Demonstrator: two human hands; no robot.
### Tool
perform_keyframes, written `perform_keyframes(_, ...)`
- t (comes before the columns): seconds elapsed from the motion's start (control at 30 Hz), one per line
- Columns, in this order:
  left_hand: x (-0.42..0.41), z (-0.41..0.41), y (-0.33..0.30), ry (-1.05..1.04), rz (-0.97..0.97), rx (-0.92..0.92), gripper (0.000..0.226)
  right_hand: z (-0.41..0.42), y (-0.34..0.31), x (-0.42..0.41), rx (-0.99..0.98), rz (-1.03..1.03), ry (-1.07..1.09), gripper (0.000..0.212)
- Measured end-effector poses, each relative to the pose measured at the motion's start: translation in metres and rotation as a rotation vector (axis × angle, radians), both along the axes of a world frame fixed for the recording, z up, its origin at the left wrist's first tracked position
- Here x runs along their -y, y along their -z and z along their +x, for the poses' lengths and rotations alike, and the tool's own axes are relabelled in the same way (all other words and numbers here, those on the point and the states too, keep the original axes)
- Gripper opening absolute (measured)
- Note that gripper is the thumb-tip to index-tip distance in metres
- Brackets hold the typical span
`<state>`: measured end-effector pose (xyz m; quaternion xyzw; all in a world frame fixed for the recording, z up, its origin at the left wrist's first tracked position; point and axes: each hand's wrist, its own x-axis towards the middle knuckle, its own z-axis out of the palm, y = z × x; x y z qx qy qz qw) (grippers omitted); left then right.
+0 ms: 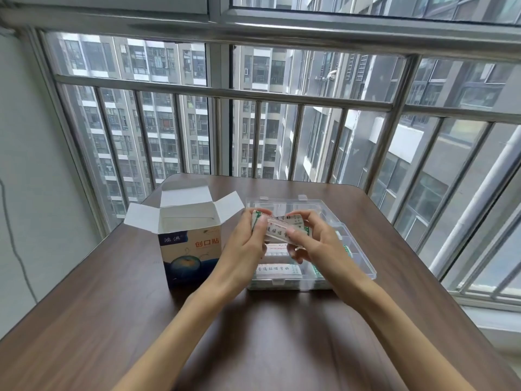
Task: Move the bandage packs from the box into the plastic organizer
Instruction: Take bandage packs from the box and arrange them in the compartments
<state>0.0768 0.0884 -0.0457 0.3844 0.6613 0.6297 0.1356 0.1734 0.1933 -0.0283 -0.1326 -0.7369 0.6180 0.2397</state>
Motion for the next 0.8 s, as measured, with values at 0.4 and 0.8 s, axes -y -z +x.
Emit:
perform_keyframes(0.4, 0.000, -0.006, -0.003, 0.067, -0.057, -0.079, 0.011, 0.003, -0.003, -0.011, -0.089, 0.086, 0.117, 0.016)
perform_keyframes(0.8, 0.013, -0.011, -0.018, 0.141, 0.006, -0.230, 0.057, 0.009, -0.017, -0.018, -0.079, -0.424, 0.020, 0.016)
